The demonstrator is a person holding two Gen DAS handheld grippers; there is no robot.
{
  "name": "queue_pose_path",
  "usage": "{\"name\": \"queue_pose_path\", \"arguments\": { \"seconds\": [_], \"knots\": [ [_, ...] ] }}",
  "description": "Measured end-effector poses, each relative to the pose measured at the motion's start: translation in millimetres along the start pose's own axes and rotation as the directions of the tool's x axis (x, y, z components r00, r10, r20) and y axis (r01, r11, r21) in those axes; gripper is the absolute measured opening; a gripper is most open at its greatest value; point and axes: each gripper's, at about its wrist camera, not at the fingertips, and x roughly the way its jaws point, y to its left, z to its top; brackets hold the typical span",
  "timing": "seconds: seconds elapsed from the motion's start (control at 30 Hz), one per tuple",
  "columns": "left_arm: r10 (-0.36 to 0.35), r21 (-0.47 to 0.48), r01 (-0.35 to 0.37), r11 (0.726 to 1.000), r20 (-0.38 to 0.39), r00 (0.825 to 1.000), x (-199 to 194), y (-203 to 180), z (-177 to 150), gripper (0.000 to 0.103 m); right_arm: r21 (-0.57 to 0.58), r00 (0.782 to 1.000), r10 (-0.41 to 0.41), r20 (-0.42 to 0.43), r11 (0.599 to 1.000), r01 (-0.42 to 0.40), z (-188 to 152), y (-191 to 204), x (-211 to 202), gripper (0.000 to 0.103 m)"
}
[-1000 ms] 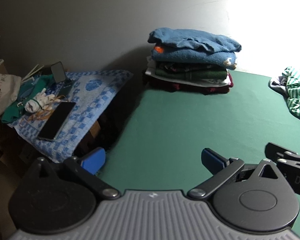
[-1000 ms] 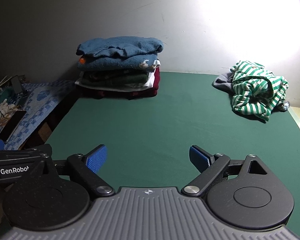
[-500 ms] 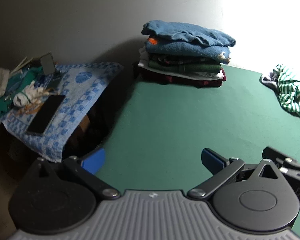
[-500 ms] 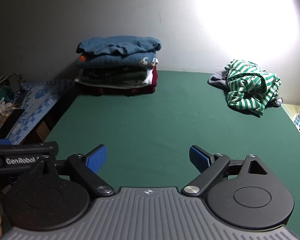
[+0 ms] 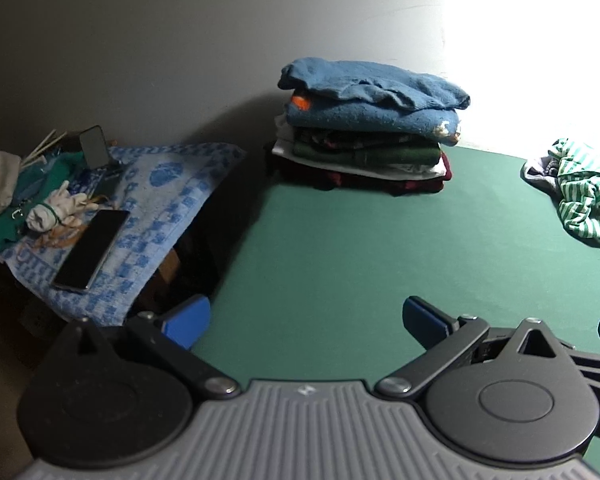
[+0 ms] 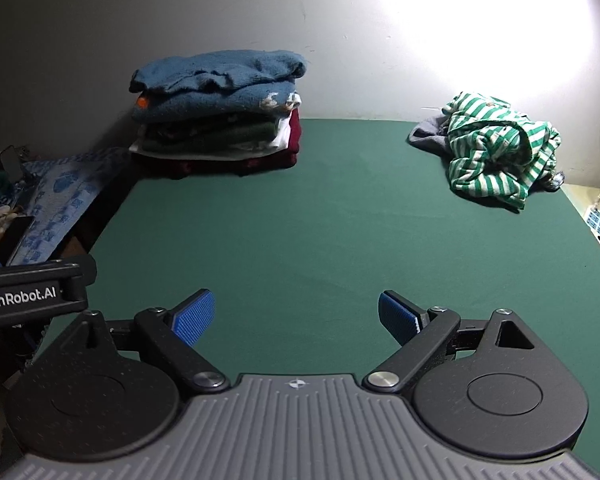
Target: Fold clothes
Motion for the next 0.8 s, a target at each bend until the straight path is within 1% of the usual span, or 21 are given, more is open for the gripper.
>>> {"name": "queue_pose_path", "arguments": {
  "seconds": [0.1,0.2,0.27,0.43,0.5,0.57,0.67,0.8],
  "knots": [
    [0.027,0.020,-0.027,0.999,0.004,1.000,0,-7,2,0.103,0.036,0.999,0.036,0.000,0.999,-0.036,2,-6,-1,0.091],
    [-0.002,0.010,0.002,1.000,0.007,1.000,-2,-6,3,0.103,0.079,0.997,0.072,0.008,0.994,-0.072,5,-11,-2,0.091],
    [0.004,0.014,-0.004,1.000,0.013,1.000,-3,-7,4,0.103,0.074,0.998,0.059,0.006,0.995,-0.060,6,-10,-2,0.092],
    [0.020,0.027,-0.019,0.999,-0.025,0.999,3,-8,6,0.103,0.018,1.000,0.021,0.001,1.000,-0.021,5,-2,-2,0.092],
    [0.010,0.019,-0.008,1.000,-0.054,0.998,8,-6,7,0.103,0.009,1.000,0.014,-0.002,1.000,-0.013,5,-1,-2,0.092],
    [0.003,0.015,-0.002,1.000,-0.066,0.998,9,-4,5,0.103,0.006,1.000,0.005,0.006,1.000,-0.005,5,-1,-3,0.092],
    [0.010,0.029,-0.008,1.000,-0.057,0.998,7,-6,3,0.103,0.015,1.000,-0.003,0.020,1.000,0.003,4,-4,-5,0.092],
    [-0.016,0.034,0.019,0.999,-0.064,0.998,4,-4,1,0.103,0.039,1.000,-0.002,0.010,0.999,0.001,1,-8,-4,0.091]
  ]
}}
